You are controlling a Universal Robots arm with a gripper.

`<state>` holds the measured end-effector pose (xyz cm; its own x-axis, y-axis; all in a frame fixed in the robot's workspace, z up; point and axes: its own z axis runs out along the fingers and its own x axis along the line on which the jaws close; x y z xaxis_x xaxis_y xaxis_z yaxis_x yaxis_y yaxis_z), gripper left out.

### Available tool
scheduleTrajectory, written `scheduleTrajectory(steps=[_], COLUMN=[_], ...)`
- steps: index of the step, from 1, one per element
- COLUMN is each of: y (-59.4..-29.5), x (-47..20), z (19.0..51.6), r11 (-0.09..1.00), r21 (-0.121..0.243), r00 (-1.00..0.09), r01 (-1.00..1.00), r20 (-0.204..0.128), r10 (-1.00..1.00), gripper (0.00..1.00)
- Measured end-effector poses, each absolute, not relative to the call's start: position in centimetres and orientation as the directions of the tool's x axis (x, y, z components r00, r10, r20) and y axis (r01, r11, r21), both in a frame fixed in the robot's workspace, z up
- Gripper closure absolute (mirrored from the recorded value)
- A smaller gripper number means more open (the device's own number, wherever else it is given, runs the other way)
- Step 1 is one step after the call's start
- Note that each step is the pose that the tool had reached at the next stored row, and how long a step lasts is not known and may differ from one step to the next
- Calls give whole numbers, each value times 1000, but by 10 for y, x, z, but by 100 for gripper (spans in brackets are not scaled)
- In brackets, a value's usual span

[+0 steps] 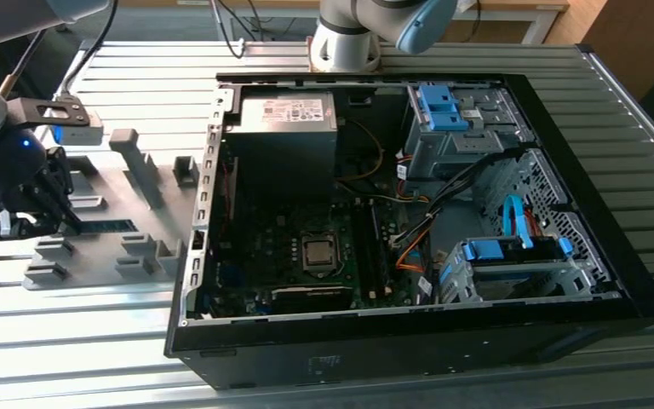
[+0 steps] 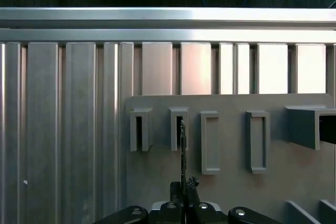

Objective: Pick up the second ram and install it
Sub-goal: 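Pick up the second ram and move it above second insertion slot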

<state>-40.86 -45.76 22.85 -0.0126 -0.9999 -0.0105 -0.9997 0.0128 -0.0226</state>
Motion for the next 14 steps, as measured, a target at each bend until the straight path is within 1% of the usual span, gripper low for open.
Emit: scheduleTrajectory(steps=[14], y=[-458], x=[-409], z=[237], r11=[13], r21=[-23], r00=[-13], r01=[-1000], r20=[-11], r10=[-1000], gripper=[86])
